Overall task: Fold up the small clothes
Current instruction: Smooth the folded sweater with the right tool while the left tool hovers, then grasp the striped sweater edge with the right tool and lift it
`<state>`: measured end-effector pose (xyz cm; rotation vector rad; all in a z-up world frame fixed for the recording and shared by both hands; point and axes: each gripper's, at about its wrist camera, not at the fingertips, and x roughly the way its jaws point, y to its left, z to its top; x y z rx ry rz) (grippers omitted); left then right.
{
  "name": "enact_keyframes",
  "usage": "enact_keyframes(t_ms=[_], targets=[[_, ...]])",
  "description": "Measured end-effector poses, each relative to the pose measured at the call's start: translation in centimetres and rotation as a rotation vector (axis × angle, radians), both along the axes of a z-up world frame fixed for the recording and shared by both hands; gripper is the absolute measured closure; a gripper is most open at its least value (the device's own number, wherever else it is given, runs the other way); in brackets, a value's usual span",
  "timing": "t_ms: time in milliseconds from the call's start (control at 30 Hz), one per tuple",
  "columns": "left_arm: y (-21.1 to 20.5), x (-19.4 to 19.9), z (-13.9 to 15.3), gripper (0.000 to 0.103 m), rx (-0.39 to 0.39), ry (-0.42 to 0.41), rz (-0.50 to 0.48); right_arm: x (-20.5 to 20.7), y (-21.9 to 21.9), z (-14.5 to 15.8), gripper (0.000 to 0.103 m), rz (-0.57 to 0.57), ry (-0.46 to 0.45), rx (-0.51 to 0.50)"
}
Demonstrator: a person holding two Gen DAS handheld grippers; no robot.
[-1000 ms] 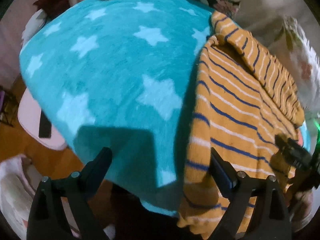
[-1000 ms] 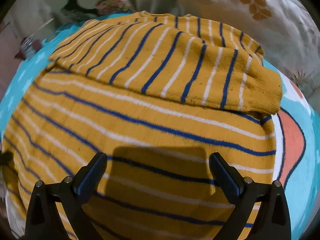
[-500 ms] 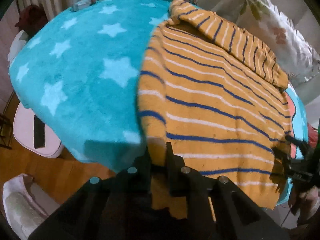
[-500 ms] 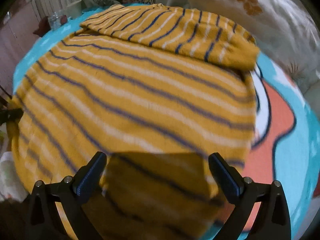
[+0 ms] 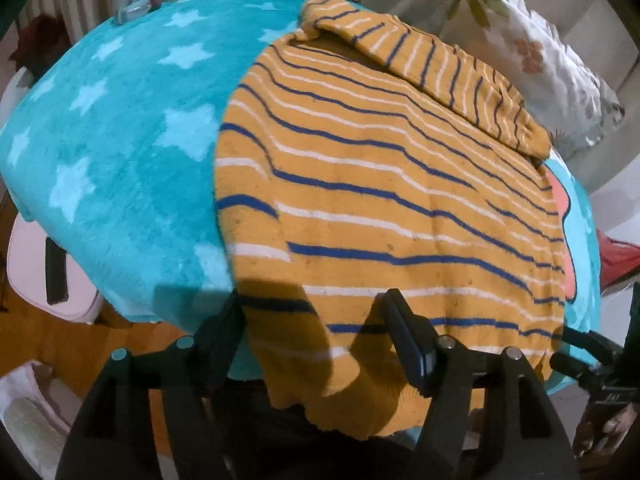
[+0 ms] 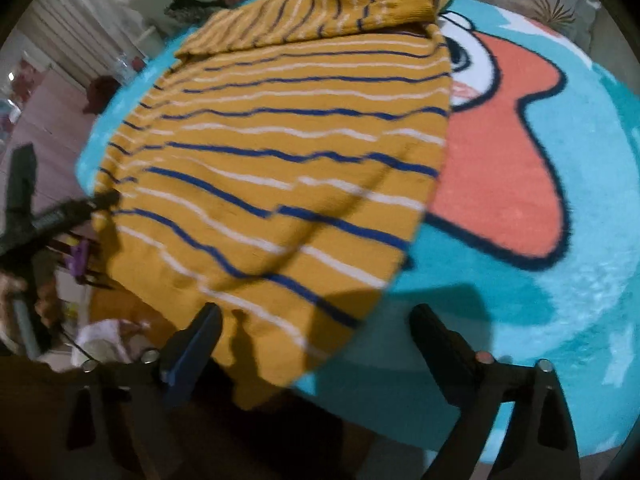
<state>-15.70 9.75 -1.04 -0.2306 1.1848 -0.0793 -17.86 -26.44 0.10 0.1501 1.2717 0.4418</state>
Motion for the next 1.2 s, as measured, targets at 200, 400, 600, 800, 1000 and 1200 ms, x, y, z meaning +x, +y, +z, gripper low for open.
enact_keyframes(t_ms=[200, 400, 600, 800, 1000, 1200], targets=[[0.9, 0.1, 0.0, 0.094, -0.022, 0.027, 0.034, 0.7, 2.8, 0.0, 0.014, 0.036, -0.014, -0.086], [2.7, -0.1, 0.5, 0.095, -0.126, 0.037, 0.067, 0.9, 5.0, 0.8, 0.083, 0.079, -0.045, -0.135], [2.9, 1.6, 2.9, 0.095, -0.164, 0.037, -0.025, 2.8, 4.1, 2.8, 0.09, -0.006, -0.064, -0.087], [2.8, 8.2, 7.4, 0.095, -0.249, -0.038, -0.11, 7.1, 4.2, 8.6, 0.09, -0.063, -0.165, -0.055], [2.4, 22.4, 9.4, 0.093, -0.226, -0.099, -0.02, 21.0, 3.6, 10.5, 0.08, -0.227, -0.203, 0.05], [4.0, 23.1, 12.3, 0.013, -0.194, -0.28, -0.045, 25.5, 1.7, 11.6, 0.023, -0.382, -0.241, 0.024]])
